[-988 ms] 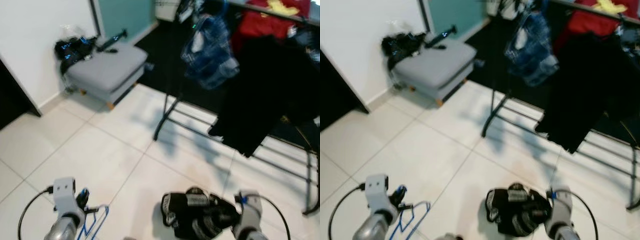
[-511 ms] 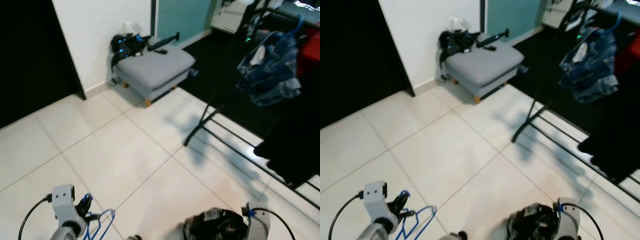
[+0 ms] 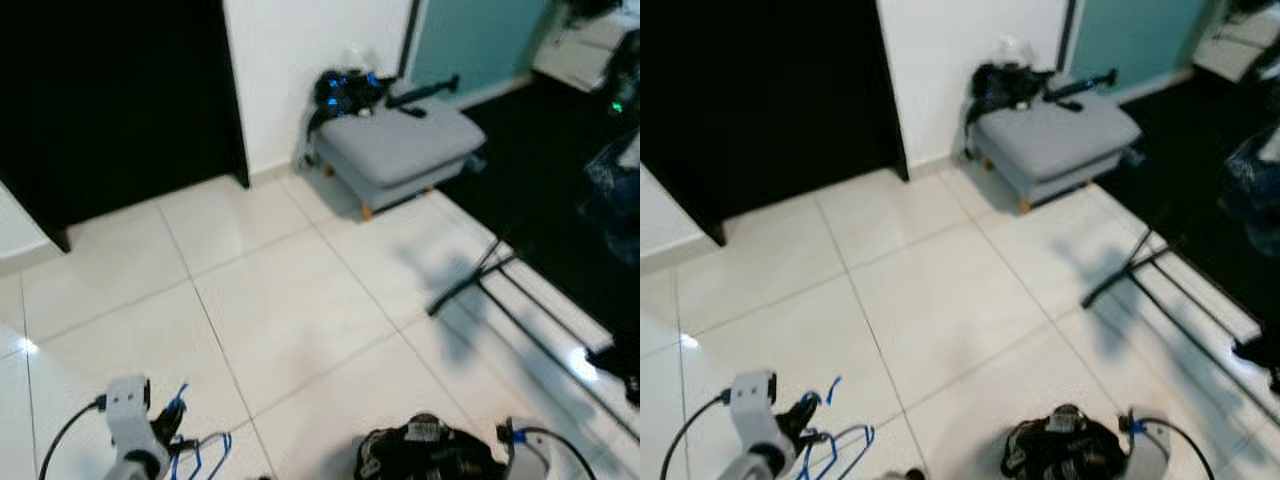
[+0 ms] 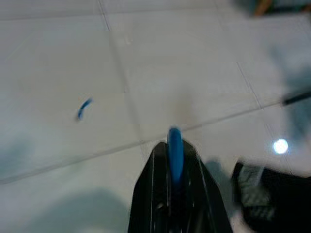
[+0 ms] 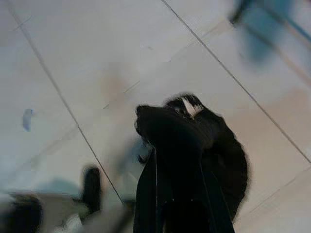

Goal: Hang hanger

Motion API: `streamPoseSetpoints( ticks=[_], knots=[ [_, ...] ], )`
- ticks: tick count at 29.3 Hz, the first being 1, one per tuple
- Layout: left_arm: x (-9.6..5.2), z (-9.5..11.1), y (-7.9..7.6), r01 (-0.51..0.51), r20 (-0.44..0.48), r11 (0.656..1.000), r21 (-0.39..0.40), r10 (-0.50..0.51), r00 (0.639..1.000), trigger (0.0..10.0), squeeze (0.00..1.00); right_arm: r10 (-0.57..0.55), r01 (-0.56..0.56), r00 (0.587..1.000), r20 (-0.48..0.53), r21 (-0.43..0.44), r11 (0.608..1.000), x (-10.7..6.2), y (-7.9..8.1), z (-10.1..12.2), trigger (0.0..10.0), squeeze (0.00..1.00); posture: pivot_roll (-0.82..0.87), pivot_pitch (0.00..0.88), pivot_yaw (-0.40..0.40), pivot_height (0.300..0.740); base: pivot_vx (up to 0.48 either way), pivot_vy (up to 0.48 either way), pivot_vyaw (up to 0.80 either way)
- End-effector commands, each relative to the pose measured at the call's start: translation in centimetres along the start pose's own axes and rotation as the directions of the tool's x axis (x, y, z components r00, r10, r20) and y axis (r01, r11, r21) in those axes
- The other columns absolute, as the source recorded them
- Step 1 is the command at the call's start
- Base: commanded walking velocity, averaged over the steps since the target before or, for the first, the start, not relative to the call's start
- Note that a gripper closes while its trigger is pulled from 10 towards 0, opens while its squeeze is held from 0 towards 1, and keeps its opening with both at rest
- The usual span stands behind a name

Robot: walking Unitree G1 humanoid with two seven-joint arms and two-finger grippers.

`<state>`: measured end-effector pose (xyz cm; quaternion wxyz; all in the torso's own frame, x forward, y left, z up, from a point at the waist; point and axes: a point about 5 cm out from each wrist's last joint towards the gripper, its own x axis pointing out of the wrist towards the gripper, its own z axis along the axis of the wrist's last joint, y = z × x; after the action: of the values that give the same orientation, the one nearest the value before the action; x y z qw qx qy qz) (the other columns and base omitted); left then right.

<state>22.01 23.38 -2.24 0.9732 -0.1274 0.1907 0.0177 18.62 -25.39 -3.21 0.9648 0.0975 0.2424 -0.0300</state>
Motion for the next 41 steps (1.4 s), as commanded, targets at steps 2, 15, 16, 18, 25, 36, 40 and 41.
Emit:
streamPoseSetpoints(
  ticks=[2,15,16,18,25,36,40,41],
  knots=[
    [-0.5,-1.4,0.5,-0.011,-0.053,1.000,-0.005,0.011,0.999,10.0,0.00,-0.015,0.015,1.000,-0.015,-0.001,1.000,-0.7,-0.7,-0.8,10.0,0.00,0.04,0.211,-0.056,0.740,0.000,0.000,0.77],
    [-0.3,-2.2,0.3,-0.010,-0.084,1.000,-0.006,0.009,0.996,10.0,0.00,-0.002,0.002,1.000,-0.023,0.006,1.000,-0.4,-0.8,-1.0,10.0,0.00,0.04,0.195,-0.060,0.740,0.000,0.000,0.77],
    [-0.3,-2.1,0.3,-0.006,-0.080,1.000,-0.004,0.005,0.997,10.0,0.00,-0.003,0.003,1.000,-0.024,0.006,1.000,-0.3,-0.8,-0.9,10.0,0.00,0.04,0.190,-0.061,0.740,0.000,0.000,0.77],
    [-0.2,-2.0,0.4,-0.003,-0.077,1.000,-0.002,0.003,0.997,10.0,0.00,-0.003,0.003,1.000,-0.025,0.006,1.000,-0.2,-0.8,-0.9,10.0,0.00,0.04,0.189,-0.061,0.740,0.000,0.000,0.77],
    [0.3,-0.7,1.4,-0.016,-0.062,1.000,0.002,0.016,0.998,10.0,0.00,-0.005,0.005,0.999,-0.034,0.007,1.000,1.0,-0.7,-0.1,10.0,0.00,0.04,0.151,-0.067,0.740,0.000,0.000,0.77],
    [2.5,1.2,-0.5,-0.030,-0.013,0.999,-0.010,0.030,0.999,10.0,0.00,-0.013,0.013,0.999,-0.040,0.004,1.000,2.8,-0.6,1.8,10.0,0.00,0.03,0.090,-0.071,0.740,0.000,0.000,0.77],
    [3.4,1.7,-1.5,-0.040,-0.009,0.999,-0.031,0.039,0.999,10.0,0.00,-0.023,0.024,0.999,-0.045,0.008,1.000,3.1,-0.7,2.1,10.0,0.00,0.03,0.074,-0.083,0.740,0.000,0.000,0.77],
    [3.6,1.8,-1.7,-0.049,-0.009,0.998,-0.043,0.048,0.999,10.0,0.00,-0.025,0.026,0.999,-0.046,0.012,1.000,3.1,-0.7,2.1,10.0,0.00,0.04,0.067,-0.085,0.740,0.000,0.000,0.77]
  ],
)
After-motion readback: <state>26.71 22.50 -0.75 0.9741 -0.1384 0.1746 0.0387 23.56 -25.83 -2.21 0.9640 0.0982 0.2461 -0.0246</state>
